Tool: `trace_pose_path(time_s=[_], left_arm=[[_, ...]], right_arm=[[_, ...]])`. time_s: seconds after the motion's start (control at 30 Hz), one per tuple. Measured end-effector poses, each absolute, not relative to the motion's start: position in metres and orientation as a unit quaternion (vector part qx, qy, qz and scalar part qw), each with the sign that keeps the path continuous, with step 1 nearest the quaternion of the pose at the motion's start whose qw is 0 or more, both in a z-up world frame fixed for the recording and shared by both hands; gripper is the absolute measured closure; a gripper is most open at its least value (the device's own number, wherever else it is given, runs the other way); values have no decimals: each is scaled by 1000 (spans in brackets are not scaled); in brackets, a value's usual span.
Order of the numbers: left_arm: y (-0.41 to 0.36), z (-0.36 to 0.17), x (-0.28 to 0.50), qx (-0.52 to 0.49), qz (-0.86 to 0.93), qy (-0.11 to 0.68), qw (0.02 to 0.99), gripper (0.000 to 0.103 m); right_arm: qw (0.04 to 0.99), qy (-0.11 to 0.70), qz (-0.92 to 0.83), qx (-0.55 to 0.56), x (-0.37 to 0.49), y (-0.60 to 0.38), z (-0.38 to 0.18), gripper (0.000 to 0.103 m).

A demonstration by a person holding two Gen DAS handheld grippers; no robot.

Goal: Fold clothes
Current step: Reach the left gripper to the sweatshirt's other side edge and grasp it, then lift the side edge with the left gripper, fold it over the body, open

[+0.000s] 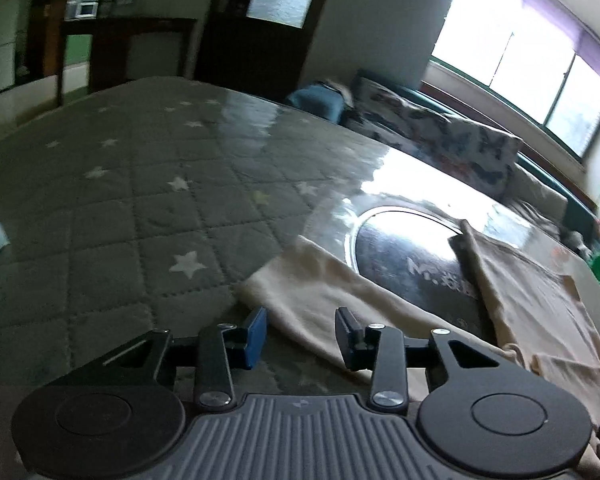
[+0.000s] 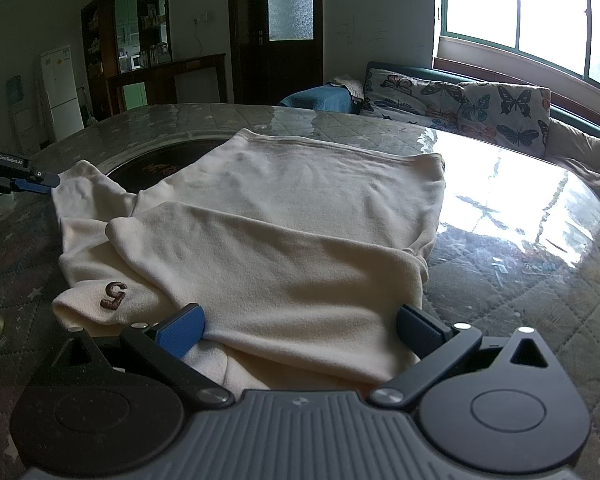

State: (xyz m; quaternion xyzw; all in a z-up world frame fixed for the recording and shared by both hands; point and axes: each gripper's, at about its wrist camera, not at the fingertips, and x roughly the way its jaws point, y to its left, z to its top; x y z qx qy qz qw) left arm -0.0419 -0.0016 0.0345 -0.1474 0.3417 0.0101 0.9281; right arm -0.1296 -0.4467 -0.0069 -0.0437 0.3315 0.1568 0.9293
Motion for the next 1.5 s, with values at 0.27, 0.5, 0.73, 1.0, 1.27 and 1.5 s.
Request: trace_pose_path(time_s=[0.27,0.5,0.73,1.0,1.27,1.5], left_arm=[[1,33,-38,-159,55,335,927,60],[3,30,-23,-168,57,336,925,92],[3,51,-31,-186,18,302,935,98],[-43,97,-46,-172,-99,264,944,98],[-116,124,-52,-149,-223,257,928,98],[-182,115,-46,-133,-312,288,896,98]], right_arm=[[929,332,157,-44,-129,-447,-7,0],[929,332,157,-44,-129,-447,-7,0],[929,332,157,-46,-130,-447,-6,0],[929,332,156,-49,-129,-446,-7,0],[929,332,156,-49,-130,-446,-7,0],[929,332,156,-49,-130,-446,-6,0]])
